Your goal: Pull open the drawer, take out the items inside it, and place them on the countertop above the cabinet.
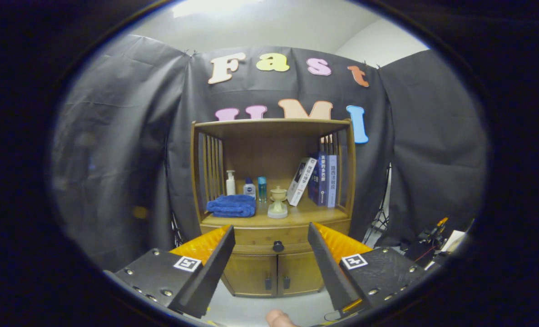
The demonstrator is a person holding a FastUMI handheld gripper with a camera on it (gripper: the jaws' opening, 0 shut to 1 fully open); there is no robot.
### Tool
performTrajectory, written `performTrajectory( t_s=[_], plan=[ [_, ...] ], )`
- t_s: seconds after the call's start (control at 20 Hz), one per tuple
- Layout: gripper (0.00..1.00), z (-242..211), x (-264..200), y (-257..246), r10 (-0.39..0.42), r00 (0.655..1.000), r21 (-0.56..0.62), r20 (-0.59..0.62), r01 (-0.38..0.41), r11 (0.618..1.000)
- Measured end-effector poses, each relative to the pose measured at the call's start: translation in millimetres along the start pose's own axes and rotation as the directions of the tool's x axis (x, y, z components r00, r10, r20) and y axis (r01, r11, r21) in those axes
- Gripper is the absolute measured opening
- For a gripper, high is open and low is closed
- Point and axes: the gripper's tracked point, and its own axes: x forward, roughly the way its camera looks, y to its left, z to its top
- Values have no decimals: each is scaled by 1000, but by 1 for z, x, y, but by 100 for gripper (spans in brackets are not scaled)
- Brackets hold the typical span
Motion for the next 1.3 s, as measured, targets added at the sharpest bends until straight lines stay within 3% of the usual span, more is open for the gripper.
performTrajectory(
  t_s=[0.8, 1.3],
  plan=[
    [97, -40, 10, -1, -23, 998, -29, -61, 22, 999],
    [97, -40, 10, -7, -28, 998, -3, -50, 28, 1000]
  ],
)
